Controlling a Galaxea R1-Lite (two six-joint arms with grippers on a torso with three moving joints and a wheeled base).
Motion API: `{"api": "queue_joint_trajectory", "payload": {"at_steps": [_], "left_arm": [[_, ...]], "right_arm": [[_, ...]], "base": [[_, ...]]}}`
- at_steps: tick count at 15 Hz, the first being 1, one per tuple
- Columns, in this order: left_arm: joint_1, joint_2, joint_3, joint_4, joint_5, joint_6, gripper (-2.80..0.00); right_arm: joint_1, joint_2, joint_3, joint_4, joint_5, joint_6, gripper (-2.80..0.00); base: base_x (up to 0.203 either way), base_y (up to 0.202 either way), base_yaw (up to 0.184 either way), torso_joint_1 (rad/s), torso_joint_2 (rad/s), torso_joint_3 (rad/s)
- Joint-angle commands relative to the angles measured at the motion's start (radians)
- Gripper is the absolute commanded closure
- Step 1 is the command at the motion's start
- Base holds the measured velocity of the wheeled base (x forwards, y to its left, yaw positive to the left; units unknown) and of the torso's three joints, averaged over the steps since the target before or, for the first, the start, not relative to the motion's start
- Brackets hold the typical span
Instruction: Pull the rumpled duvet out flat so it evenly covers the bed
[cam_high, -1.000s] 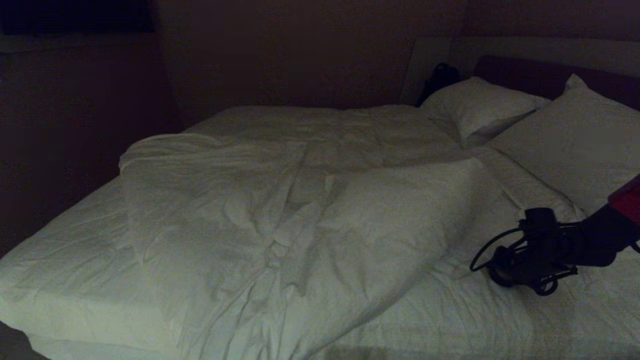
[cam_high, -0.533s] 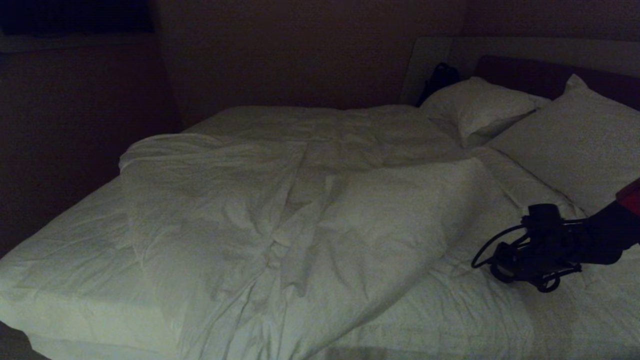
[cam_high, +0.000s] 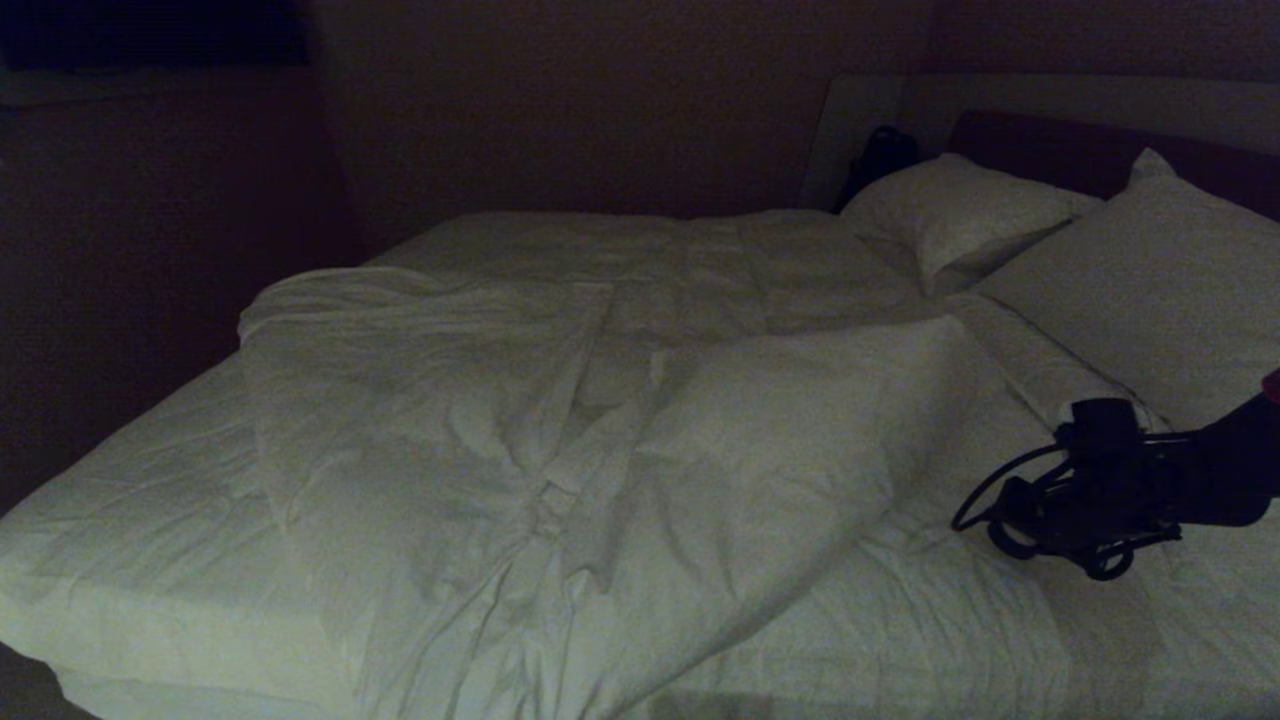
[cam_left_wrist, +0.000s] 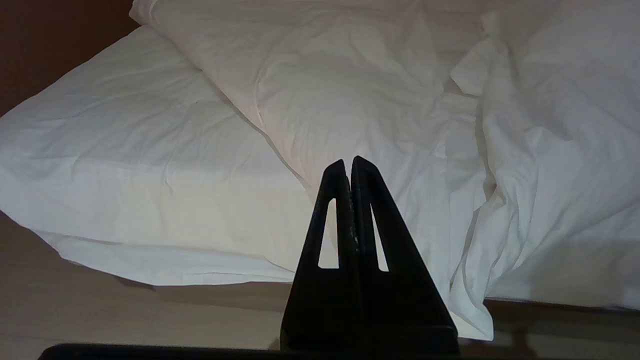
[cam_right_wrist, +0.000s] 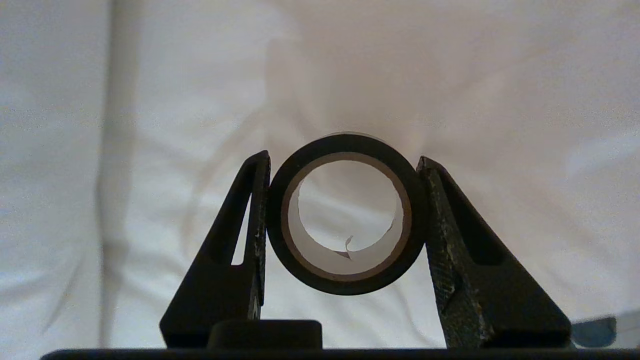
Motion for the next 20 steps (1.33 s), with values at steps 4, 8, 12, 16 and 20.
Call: {"api": "queue_joint_trajectory", "payload": {"at_steps": [4, 8, 12, 16, 20], "left_arm": [[0.000, 0.000, 0.000, 0.000, -0.001, 0.000, 0.00], [0.000, 0.000, 0.000, 0.000, -0.001, 0.000, 0.00], [0.000, 0.000, 0.000, 0.000, -0.001, 0.000, 0.00], [0.000, 0.000, 0.000, 0.000, -0.001, 0.000, 0.00], [0.000, 0.000, 0.000, 0.000, 0.001, 0.000, 0.00]], "right_arm": [[0.000, -0.072, 0.034, -0.008, 0.002, 0.001, 0.00], [0.000, -0.124, 0.073, -0.009, -0.007, 0.000, 0.00], [0.000, -0.171, 0.104, -0.009, -0.013, -0.001, 0.00], [0.000, -0.212, 0.140, -0.009, -0.052, 0.001, 0.00], [-0.003, -0.224, 0.159, -0.009, -0.051, 0.003, 0.00]], "base": [[0.000, 0.000, 0.000, 0.000, 0.00, 0.000], [0.000, 0.000, 0.000, 0.000, 0.00, 0.000], [0.000, 0.000, 0.000, 0.000, 0.00, 0.000], [0.000, 0.000, 0.000, 0.000, 0.00, 0.000], [0.000, 0.000, 0.000, 0.000, 0.00, 0.000]]}}
